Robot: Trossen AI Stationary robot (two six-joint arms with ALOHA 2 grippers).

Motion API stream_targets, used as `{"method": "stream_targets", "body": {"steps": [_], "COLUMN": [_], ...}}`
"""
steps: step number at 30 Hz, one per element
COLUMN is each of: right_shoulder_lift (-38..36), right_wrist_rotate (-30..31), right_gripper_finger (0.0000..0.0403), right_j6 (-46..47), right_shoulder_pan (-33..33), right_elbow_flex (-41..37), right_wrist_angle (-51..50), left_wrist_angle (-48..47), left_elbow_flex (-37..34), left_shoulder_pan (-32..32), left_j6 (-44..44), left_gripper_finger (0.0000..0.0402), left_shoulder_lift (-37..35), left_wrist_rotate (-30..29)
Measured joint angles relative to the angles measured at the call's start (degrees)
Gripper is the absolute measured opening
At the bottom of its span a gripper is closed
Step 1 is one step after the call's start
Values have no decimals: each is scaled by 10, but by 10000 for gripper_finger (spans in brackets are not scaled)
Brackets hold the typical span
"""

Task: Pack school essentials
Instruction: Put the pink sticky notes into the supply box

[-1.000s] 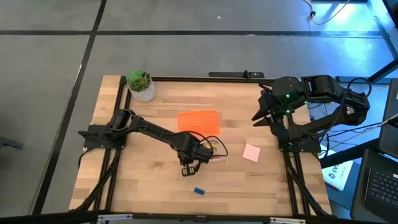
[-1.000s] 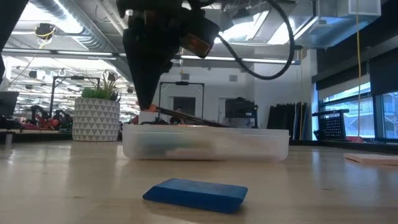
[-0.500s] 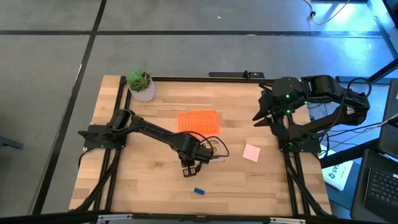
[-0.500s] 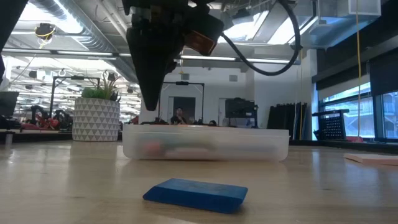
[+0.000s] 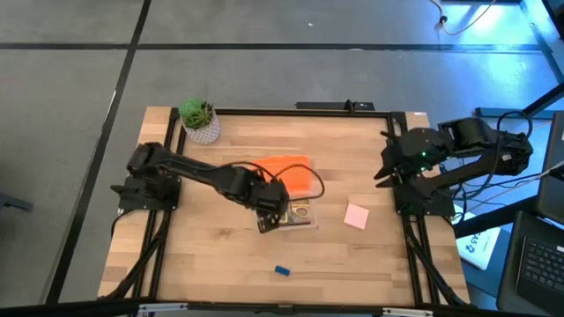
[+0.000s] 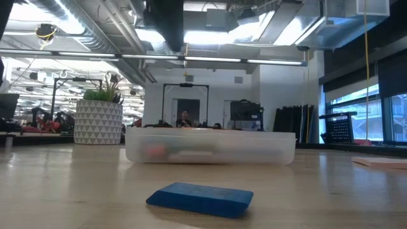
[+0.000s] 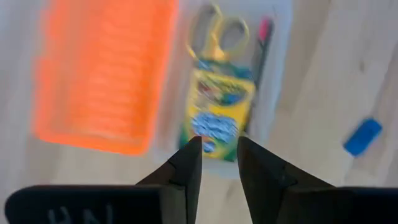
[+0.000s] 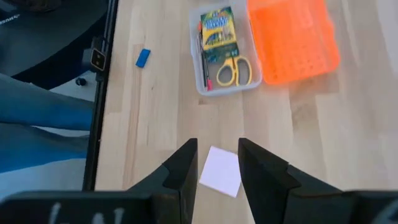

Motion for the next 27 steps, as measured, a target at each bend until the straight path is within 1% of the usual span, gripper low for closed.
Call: {"method": "stream_targets", "body": {"steps": [2,6,8,12,13,18,22,27], "right_shoulder_lift": [-16,-32,-34,-33,-33,-34,-34,-34], "right_wrist_rotate": [2,4,8,12,17,45,45,45], "right_gripper_finger": [116,116,116,116,116,116,116,116], "right_j6": [30,82,96,121,126,140,140,122], "right_shoulder_pan": [9,23,30,48,52,61,61,61], "right_elbow_flex": [-36,-90,-108,-132,-134,-134,-134,-134], "right_wrist_angle": [9,22,33,45,47,58,66,76], "left_wrist_angle": [0,8,27,71,76,88,106,110], "left_elbow_flex": [0,0,0,0,0,0,0,0], "left_shoulder_pan": [0,3,7,15,16,29,28,37], "left_j6": [0,23,43,96,109,138,179,203], "left_gripper_finger": [94,94,94,94,94,94,94,94], "left_shoulder_lift": [-21,-63,-81,-109,-114,-126,-126,-126], "left_wrist_rotate": [-35,-85,-94,-91,-85,-20,-6,63]}}
